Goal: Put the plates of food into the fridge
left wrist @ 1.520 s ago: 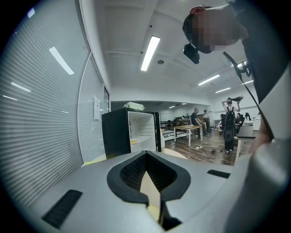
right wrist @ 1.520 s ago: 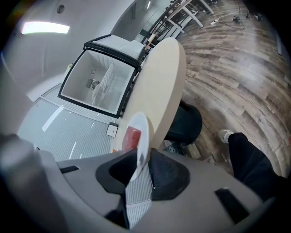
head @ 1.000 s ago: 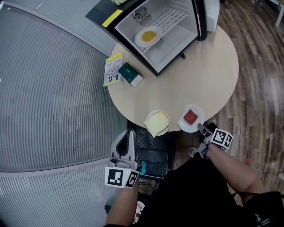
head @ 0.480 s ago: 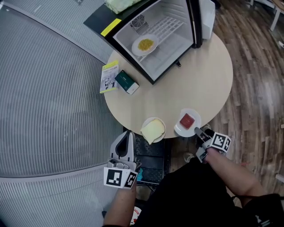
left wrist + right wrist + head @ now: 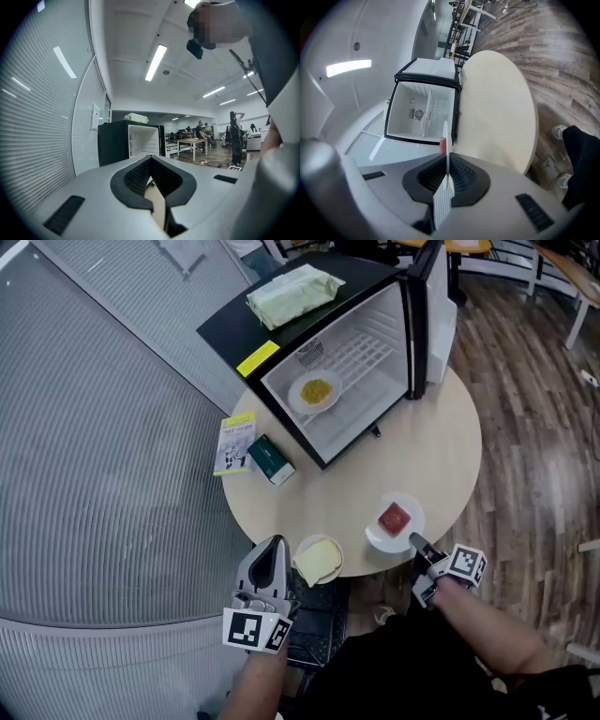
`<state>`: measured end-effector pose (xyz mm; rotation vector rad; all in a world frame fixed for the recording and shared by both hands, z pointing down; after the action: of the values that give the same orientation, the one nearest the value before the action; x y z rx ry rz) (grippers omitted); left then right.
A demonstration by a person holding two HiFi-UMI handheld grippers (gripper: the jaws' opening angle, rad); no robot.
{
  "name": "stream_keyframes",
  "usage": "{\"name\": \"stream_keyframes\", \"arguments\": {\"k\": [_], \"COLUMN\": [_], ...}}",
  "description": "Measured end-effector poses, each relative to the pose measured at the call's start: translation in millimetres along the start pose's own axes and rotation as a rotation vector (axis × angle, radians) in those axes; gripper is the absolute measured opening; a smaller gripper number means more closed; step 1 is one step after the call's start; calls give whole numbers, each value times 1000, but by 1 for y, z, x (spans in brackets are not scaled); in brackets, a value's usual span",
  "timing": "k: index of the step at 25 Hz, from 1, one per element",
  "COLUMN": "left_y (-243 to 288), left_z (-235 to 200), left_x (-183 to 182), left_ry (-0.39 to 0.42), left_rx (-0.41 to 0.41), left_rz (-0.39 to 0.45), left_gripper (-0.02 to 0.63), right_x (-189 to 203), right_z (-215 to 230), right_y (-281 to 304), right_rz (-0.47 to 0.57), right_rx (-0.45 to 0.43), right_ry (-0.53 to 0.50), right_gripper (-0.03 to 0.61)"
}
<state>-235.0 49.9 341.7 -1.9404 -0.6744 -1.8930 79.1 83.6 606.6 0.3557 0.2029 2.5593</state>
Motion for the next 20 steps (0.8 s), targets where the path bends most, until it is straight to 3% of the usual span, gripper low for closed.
{"name": "stream_keyframes", "arguments": {"k": [20], "left_y": [90], "left_z": [-2], "left_x": [-37], "left_ry": [-6], "left_rx": [-117], "left_rz": [106], "left_gripper": [3], "right_x": [-162], "right_z": [-76], "right_y": [75], "right_rz": [-12], "right_rx": [-134], "right_ry": [-12], "right_gripper": [18]}}
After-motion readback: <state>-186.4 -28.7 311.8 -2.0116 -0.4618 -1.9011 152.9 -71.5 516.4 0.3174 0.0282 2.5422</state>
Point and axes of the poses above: the fingertips, and each gripper's own axes: y forward along the fingers, z to its right, x out of its underside, the point moved 7 cm from there along -y, backward along the fingers, and after that the axes turned 5 degrees about -y, right-handed, at the moved point
